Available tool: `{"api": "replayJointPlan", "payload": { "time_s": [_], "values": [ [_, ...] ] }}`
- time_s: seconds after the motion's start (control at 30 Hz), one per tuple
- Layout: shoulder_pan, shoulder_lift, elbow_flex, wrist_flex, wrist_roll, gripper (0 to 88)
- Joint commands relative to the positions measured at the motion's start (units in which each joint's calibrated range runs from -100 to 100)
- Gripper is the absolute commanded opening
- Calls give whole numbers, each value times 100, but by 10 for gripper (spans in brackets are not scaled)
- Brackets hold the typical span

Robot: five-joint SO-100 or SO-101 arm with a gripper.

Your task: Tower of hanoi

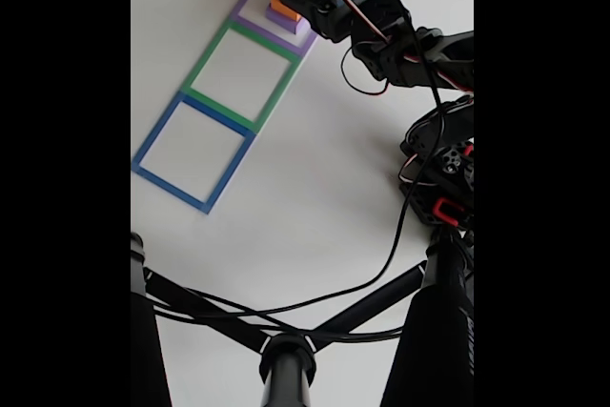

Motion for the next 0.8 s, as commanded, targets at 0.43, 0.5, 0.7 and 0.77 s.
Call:
{"api": "replayJointPlan", "payload": {
  "time_s": [0.43,0.5,0.7,0.77],
  "values": [
    [-240,-2,-229,-242,0,110],
    [-250,-2,-229,-242,0,100],
    [-269,-2,-229,-242,0,56],
    [-269,-10,-229,-242,0,41]
  ]
}}
